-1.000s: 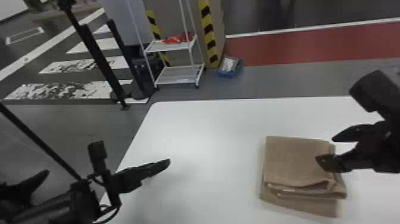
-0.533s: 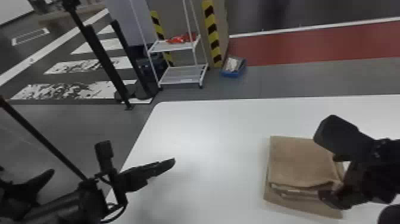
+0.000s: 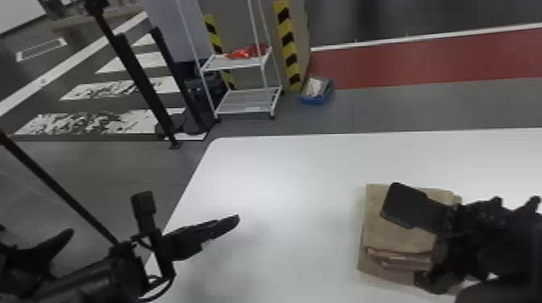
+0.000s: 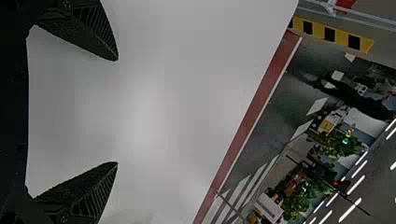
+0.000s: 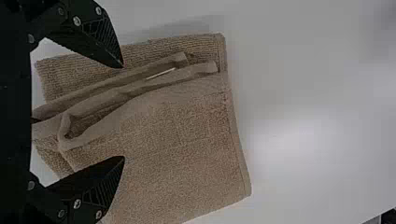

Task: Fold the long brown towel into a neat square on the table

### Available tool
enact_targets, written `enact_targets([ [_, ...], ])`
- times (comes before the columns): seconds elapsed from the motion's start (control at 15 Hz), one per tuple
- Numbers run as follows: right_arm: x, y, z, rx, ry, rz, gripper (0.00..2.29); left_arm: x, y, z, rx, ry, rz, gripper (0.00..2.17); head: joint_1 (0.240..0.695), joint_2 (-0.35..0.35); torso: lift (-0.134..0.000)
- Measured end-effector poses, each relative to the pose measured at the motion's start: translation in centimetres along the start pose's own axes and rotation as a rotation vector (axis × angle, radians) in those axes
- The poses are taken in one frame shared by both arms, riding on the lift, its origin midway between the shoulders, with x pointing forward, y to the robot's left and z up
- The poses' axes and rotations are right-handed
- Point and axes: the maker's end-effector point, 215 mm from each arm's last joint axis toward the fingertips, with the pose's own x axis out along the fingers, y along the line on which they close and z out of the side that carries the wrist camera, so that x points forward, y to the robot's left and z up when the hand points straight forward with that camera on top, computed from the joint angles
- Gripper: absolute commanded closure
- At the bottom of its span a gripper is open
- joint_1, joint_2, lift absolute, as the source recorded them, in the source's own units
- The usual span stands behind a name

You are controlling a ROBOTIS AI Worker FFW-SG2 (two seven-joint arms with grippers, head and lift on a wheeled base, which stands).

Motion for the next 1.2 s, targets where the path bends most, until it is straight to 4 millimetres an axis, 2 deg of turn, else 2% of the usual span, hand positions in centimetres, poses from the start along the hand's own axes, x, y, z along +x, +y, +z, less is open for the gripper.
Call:
enact_targets([
  [0.2,0.4,-0.1,1.1,-0.004,-0.002,0.004,0.35,-0.1,0.1,0.1,0.002,-0.001,0.001,0.09,0.695,0.350,-0.124],
  [0.33,0.4,-0.3,1.8,0.004,-0.012,0.009,0.51,-0.1,0.2,0.1,0.003,-0.002,0.000,0.09,0.695,0.350,-0.124],
  [0.53,0.4,-0.7,2.2,0.010,-0.018,0.008,0.82,-0.1,0.1,0.1,0.003,-0.002,0.000,0.09,0.695,0.350,-0.124],
  [0.67,0.4,-0.6,2.4,0.012,-0.021,0.012,1.16,-0.1,0.1,0.1,0.003,-0.002,-0.001,0.09,0.695,0.350,-0.124],
  [0.87,0.2,-1.0,3.0,0.022,-0.037,0.014,1.18,-0.1,0.1,0.1,0.003,-0.002,-0.001,0.09,0.695,0.350,-0.124],
  [0.93,0.0,-1.2,3.2,0.025,-0.043,0.012,1.25,-0.1,0.1,0.2,0.003,-0.002,-0.001,0.09,0.695,0.350,-0.124],
  [1.0,0.0,-1.4,3.3,0.028,-0.046,0.010,1.44,-0.1,0.1,0.2,0.004,-0.002,-0.002,0.09,0.695,0.350,-0.124],
  [1.2,-0.1,-1.8,3.3,0.034,-0.051,0.007,1.45,-0.1,-0.1,0.3,0.005,-0.004,-0.007,0.09,0.695,0.350,-0.124],
])
